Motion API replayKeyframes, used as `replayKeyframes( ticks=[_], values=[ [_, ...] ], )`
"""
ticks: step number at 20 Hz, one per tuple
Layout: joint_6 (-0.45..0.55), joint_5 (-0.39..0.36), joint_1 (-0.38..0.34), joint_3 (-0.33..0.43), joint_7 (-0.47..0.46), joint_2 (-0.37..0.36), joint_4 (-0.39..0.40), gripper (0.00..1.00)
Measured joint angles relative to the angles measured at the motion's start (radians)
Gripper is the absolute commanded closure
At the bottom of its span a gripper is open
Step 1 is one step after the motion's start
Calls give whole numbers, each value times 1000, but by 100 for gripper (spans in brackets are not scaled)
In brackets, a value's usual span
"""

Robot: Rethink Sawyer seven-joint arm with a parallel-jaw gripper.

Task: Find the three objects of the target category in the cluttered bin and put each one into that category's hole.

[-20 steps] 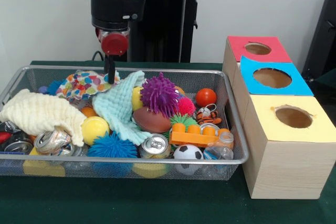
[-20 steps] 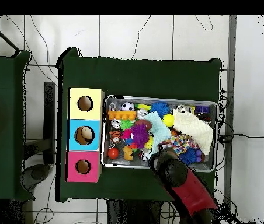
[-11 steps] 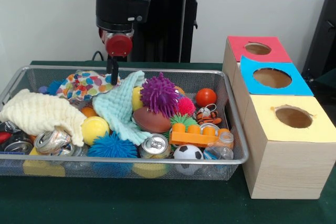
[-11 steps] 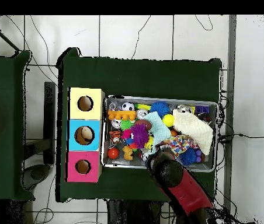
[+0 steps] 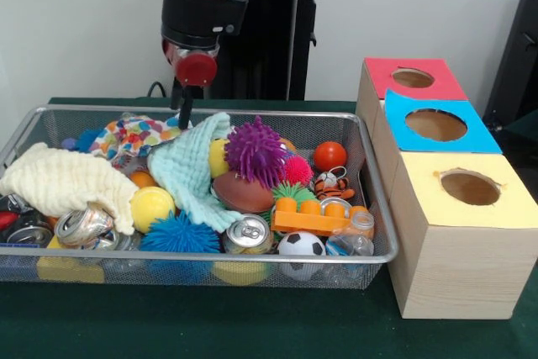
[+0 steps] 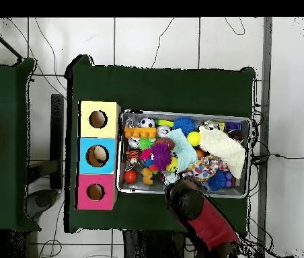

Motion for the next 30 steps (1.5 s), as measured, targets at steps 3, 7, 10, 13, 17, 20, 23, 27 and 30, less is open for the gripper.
replayKeyframes(
  ticks=[3,7,10,13,17,20,23,27,30],
  values=[
    [0,0,2,-23,0,7,0,0],
    [0,0,-7,-40,0,5,-2,0],
    [0,0,-25,-40,0,3,-5,0],
    [-2,-8,-50,-39,0,2,-8,0],
    [-42,-43,-113,-23,0,3,-13,0],
    [-84,-65,-147,-5,0,3,-16,0],
    [-132,-83,-173,17,0,3,-17,0],
    [-176,-92,-189,40,0,3,-17,0],
    [-199,-98,-198,58,0,4,-17,0]
  ],
)
